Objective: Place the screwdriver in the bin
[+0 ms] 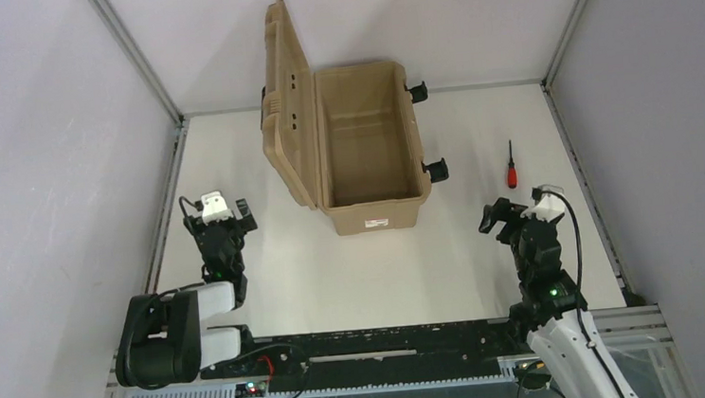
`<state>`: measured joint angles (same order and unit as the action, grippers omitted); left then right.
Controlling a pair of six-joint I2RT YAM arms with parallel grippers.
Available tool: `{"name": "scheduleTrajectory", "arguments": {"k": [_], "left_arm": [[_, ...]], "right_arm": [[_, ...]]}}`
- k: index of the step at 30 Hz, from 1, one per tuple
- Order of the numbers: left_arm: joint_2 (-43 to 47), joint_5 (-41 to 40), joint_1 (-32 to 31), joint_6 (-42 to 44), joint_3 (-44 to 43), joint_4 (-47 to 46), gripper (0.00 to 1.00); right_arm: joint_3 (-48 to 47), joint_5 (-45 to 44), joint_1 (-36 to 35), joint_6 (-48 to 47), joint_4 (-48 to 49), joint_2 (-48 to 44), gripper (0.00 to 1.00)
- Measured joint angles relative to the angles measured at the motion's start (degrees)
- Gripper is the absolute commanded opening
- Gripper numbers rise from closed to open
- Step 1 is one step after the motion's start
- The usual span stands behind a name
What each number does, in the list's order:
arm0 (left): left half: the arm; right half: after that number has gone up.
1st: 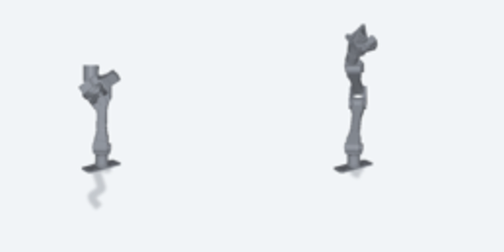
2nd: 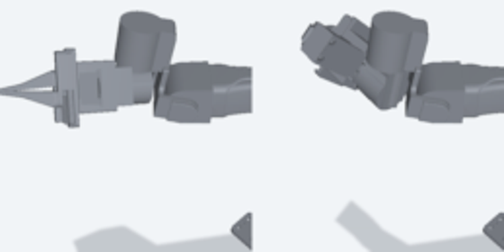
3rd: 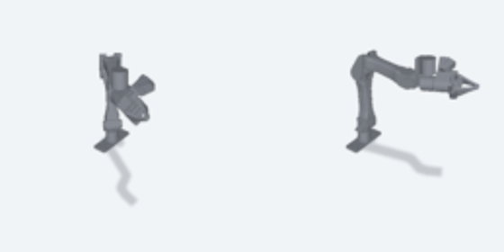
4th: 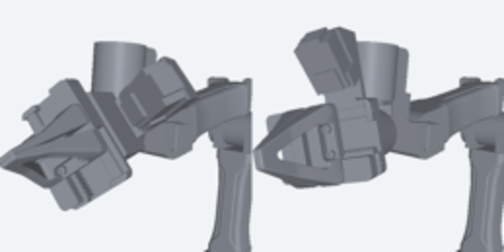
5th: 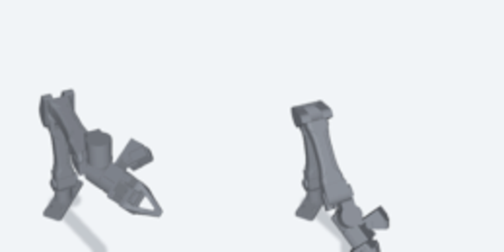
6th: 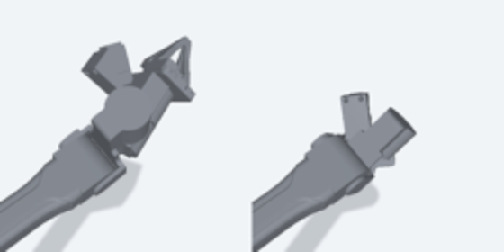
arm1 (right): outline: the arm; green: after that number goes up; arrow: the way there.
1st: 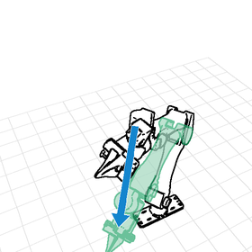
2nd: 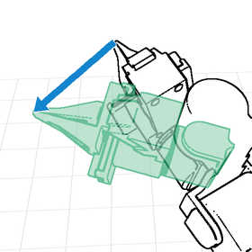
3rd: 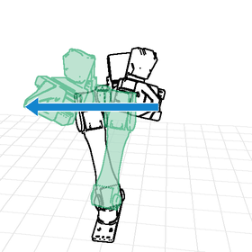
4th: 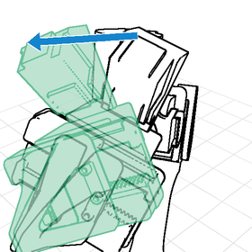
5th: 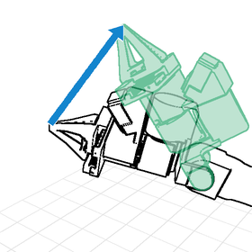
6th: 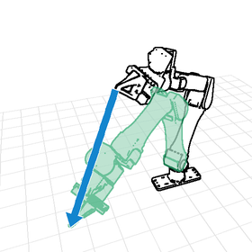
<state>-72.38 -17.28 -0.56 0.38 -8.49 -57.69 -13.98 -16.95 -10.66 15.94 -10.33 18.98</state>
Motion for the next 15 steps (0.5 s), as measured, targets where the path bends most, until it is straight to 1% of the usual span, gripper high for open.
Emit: {"name": "scheduleTrajectory", "arguments": {"k": [3, 6, 9, 11, 15], "left_arm": [[0.00, 0.00, 0.00, 0.00, 0.00, 0.00, 1.00], [0.00, 0.00, 0.00, 0.00, 0.00, 0.00, 1.00], [0.00, 0.00, 0.00, 0.00, 0.00, 0.00, 1.00], [0.00, 0.00, 0.00, 0.00, 0.00, 0.00, 1.00], [0.00, 0.00, 0.00, 0.00, 0.00, 0.00, 1.00]], "right_arm": [[-0.48, -1.66, 0.00, 0.04, -0.28, 1.70, 1.00], [-4.70, -2.78, 0.13, -0.24, -1.77, 7.41, 1.00], [-13.86, -2.51, 1.77, -1.01, -4.33, 16.94, 1.00], [-21.27, -0.55, 4.79, -1.62, -5.88, 23.96, 1.00], [-36.52, 7.04, 14.88, -2.08, -10.91, 39.23, 1.00]]}}
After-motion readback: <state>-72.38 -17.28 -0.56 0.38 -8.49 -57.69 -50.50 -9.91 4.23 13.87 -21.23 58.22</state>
